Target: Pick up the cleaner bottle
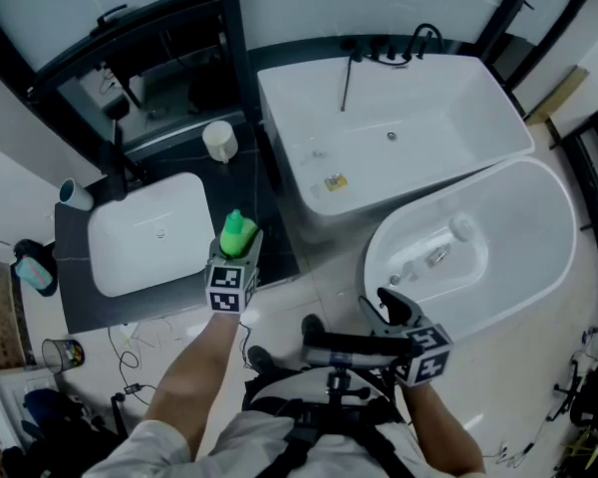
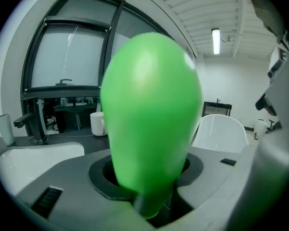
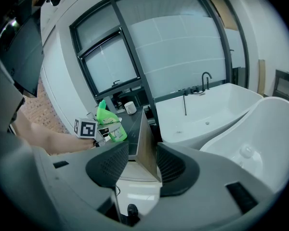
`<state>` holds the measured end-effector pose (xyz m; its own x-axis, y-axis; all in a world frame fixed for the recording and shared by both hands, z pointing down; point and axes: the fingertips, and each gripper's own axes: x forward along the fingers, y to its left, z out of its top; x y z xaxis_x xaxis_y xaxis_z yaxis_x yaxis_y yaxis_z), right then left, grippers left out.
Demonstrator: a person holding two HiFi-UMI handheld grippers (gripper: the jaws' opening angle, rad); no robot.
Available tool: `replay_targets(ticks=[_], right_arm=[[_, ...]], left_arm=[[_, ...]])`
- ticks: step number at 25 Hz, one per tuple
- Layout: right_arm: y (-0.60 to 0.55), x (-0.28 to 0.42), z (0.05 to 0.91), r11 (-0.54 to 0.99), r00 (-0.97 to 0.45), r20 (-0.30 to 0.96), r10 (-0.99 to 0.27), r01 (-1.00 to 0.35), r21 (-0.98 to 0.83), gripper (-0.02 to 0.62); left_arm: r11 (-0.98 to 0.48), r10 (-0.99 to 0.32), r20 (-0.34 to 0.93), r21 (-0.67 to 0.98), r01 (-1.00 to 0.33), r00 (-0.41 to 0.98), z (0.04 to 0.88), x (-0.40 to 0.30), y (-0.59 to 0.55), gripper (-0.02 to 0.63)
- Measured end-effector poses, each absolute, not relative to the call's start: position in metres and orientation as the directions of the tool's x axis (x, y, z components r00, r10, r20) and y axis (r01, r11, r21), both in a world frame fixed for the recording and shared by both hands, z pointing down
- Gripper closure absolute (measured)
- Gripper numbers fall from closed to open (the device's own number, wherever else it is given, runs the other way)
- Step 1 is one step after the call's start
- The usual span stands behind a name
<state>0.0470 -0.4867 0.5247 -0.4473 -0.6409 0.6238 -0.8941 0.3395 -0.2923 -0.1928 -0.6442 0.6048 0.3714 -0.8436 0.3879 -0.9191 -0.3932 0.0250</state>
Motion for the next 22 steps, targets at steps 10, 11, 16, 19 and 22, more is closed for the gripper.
replay_targets(ticks=[10,11,16,19,22], right_arm=[[-0.4878,0.0452,0.5276,0.340,-0.453,0.628,-0.633,-0.891,-0.301,0.411],[-0.4878,0.0455,0.5275,0.341,-0.454,0.628,-0.632,-0.891,-0.301,0.411],[-0.4871,0.0463,0.5282,0.341,-0.456,0.632,-0.627,-0.890,-0.304,0.411],[-0.4875,0.0453,0.5286,0.342,-0.458,0.633,-0.624,-0.888,-0.306,0.411],[-0.4881,0.0444,0.5294,0.340,-0.459,0.635,-0.621,-0.888,-0.308,0.411]], left_arm=[[-0.424,-0.835,0.376,0.028,-0.905,0.403,0.6090,-0.1923,-0.6429,0.419],[-0.426,-0.833,0.378,0.028,-0.904,0.404,0.6098,-0.1927,-0.6428,0.417],[-0.422,-0.826,0.393,0.041,-0.905,0.403,0.6132,-0.1932,-0.6421,0.413],[-0.420,-0.824,0.393,0.056,-0.906,0.407,0.6128,-0.1949,-0.6435,0.417],[-0.421,-0.826,0.386,0.063,-0.905,0.411,0.6116,-0.1964,-0.6447,0.422]])
